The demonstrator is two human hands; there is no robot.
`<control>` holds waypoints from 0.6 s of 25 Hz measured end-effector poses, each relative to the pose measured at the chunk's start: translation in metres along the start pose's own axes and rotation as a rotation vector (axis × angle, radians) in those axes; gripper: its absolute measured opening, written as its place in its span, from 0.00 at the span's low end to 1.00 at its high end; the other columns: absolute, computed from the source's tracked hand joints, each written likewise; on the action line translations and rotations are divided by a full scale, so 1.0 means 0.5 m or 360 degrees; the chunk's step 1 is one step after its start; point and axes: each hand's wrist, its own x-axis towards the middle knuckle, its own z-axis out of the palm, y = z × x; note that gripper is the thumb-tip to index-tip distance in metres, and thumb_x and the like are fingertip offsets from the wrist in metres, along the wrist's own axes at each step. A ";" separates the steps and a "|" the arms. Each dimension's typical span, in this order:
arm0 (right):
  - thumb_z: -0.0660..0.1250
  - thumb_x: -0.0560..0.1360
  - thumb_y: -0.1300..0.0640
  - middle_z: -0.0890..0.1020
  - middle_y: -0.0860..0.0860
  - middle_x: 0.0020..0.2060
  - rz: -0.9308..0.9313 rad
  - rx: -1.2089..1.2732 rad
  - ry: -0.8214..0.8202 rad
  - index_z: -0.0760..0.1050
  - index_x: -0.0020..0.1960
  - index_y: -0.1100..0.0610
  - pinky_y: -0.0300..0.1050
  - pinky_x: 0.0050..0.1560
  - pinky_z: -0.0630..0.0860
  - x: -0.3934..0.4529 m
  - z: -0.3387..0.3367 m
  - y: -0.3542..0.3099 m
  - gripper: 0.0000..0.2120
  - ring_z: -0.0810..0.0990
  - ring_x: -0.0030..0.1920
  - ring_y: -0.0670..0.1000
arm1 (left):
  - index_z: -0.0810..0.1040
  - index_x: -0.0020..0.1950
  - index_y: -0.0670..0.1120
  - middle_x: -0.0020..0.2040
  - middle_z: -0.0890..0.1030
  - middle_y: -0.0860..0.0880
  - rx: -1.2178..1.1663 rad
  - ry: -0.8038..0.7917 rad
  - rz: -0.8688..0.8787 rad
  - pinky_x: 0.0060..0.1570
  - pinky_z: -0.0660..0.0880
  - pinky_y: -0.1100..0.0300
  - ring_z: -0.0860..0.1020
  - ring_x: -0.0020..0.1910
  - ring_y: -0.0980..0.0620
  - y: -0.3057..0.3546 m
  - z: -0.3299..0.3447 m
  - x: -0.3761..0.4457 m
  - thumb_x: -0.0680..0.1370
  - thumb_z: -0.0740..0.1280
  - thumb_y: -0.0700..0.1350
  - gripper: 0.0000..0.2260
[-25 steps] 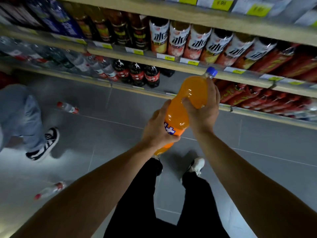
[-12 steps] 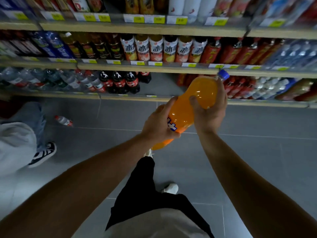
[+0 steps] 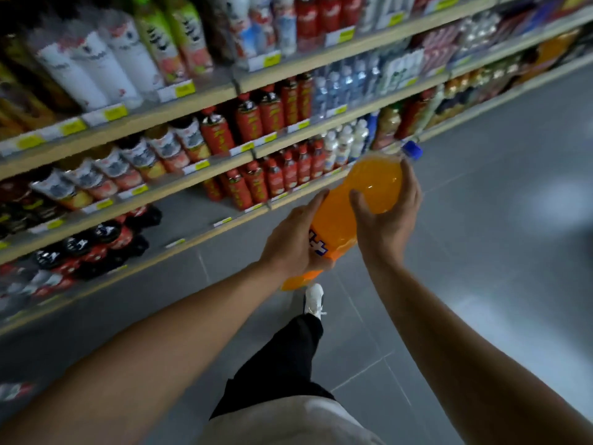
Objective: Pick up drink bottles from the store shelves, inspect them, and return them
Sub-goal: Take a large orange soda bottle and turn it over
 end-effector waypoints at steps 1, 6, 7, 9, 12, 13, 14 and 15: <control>0.77 0.70 0.57 0.67 0.51 0.72 0.0014 -0.0020 0.0056 0.62 0.77 0.51 0.15 0.52 0.59 0.048 -0.021 0.017 0.39 0.63 0.62 0.35 | 0.45 0.81 0.60 0.77 0.64 0.46 0.0029 -0.0046 0.0063 0.65 0.72 0.41 0.69 0.72 0.42 0.027 0.018 0.055 0.64 0.83 0.53 0.58; 0.77 0.70 0.57 0.65 0.51 0.74 0.0241 -0.0128 0.0289 0.60 0.77 0.49 0.19 0.56 0.59 0.271 -0.128 0.076 0.41 0.64 0.65 0.40 | 0.44 0.79 0.64 0.73 0.67 0.46 0.0079 -0.0278 0.0258 0.59 0.75 0.43 0.72 0.68 0.42 0.163 0.105 0.303 0.65 0.82 0.53 0.57; 0.77 0.71 0.57 0.65 0.51 0.74 0.0267 -0.0140 0.0342 0.60 0.77 0.49 0.25 0.61 0.62 0.317 -0.154 0.090 0.41 0.64 0.67 0.42 | 0.44 0.79 0.65 0.73 0.67 0.46 0.0092 -0.0330 0.0294 0.59 0.75 0.43 0.73 0.67 0.42 0.196 0.125 0.351 0.64 0.82 0.54 0.57; 0.77 0.71 0.56 0.65 0.50 0.74 0.0334 -0.0161 0.0456 0.59 0.77 0.48 0.41 0.66 0.67 0.403 -0.206 0.121 0.41 0.65 0.70 0.47 | 0.43 0.79 0.66 0.73 0.67 0.47 0.0122 -0.0417 0.0368 0.58 0.76 0.43 0.73 0.67 0.42 0.260 0.166 0.445 0.64 0.82 0.54 0.57; 0.77 0.71 0.54 0.64 0.49 0.74 0.0408 -0.0176 0.0598 0.59 0.78 0.47 0.41 0.62 0.67 0.513 -0.270 0.161 0.41 0.65 0.67 0.43 | 0.43 0.78 0.67 0.73 0.67 0.47 0.0167 -0.0529 0.0476 0.57 0.75 0.44 0.72 0.67 0.42 0.348 0.218 0.564 0.65 0.82 0.54 0.57; 0.77 0.71 0.54 0.64 0.49 0.74 0.0432 -0.0170 0.0640 0.59 0.78 0.47 0.39 0.60 0.66 0.555 -0.295 0.179 0.41 0.65 0.66 0.42 | 0.43 0.78 0.67 0.73 0.67 0.47 0.0180 -0.0556 0.0505 0.57 0.75 0.45 0.72 0.67 0.42 0.378 0.242 0.608 0.65 0.82 0.54 0.56; 0.77 0.72 0.54 0.64 0.49 0.74 0.0449 -0.0157 0.0672 0.59 0.77 0.47 0.38 0.60 0.66 0.599 -0.320 0.200 0.41 0.65 0.66 0.42 | 0.43 0.78 0.67 0.73 0.67 0.47 0.0188 -0.0576 0.0522 0.57 0.74 0.45 0.72 0.67 0.42 0.407 0.270 0.652 0.65 0.82 0.54 0.56; 0.77 0.72 0.54 0.64 0.49 0.74 0.0450 -0.0141 0.0693 0.59 0.77 0.47 0.39 0.61 0.66 0.643 -0.345 0.224 0.40 0.66 0.67 0.44 | 0.44 0.78 0.67 0.73 0.67 0.47 0.0191 -0.0590 0.0532 0.57 0.74 0.46 0.72 0.67 0.42 0.437 0.298 0.693 0.65 0.82 0.54 0.56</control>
